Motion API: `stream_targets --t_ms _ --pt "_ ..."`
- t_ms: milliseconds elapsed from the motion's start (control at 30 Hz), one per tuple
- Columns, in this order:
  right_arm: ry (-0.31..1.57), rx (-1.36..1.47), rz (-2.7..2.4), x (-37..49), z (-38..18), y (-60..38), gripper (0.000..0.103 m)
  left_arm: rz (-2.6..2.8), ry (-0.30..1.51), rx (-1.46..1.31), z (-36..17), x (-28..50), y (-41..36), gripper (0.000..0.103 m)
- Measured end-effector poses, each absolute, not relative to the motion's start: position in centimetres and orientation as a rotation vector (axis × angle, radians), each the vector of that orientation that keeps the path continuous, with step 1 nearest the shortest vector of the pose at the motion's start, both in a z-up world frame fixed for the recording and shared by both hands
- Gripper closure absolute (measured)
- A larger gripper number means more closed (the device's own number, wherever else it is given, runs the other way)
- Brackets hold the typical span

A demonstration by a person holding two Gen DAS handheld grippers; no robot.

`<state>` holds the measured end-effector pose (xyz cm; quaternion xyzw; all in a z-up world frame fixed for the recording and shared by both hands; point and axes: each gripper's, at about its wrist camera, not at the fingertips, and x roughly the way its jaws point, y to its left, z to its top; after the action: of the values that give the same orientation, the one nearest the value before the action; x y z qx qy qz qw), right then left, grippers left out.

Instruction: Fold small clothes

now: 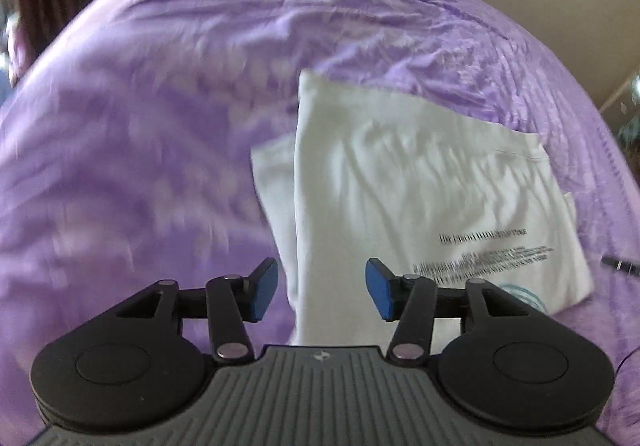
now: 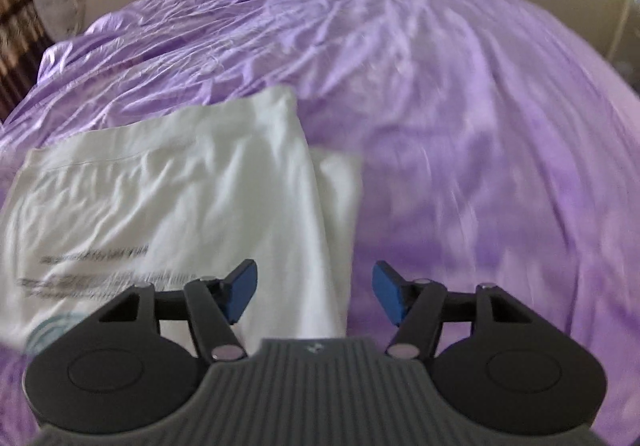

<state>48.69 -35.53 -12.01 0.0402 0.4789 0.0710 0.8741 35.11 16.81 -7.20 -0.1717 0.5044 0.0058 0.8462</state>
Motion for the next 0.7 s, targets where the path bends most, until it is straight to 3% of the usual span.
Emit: stream_targets --t_ms 367,700 --pt "0.984 0.831 0.046 39.8 -18.1 -43.3 0.041 0.099 0.956 -0.865 -15.1 27.7 20.2 0.035" --pt "0.934 1.072 0.045 40.9 -22.6 -43.6 0.041 0.106 0.821 -1.153 -19.4 26.4 21.1 0.031"
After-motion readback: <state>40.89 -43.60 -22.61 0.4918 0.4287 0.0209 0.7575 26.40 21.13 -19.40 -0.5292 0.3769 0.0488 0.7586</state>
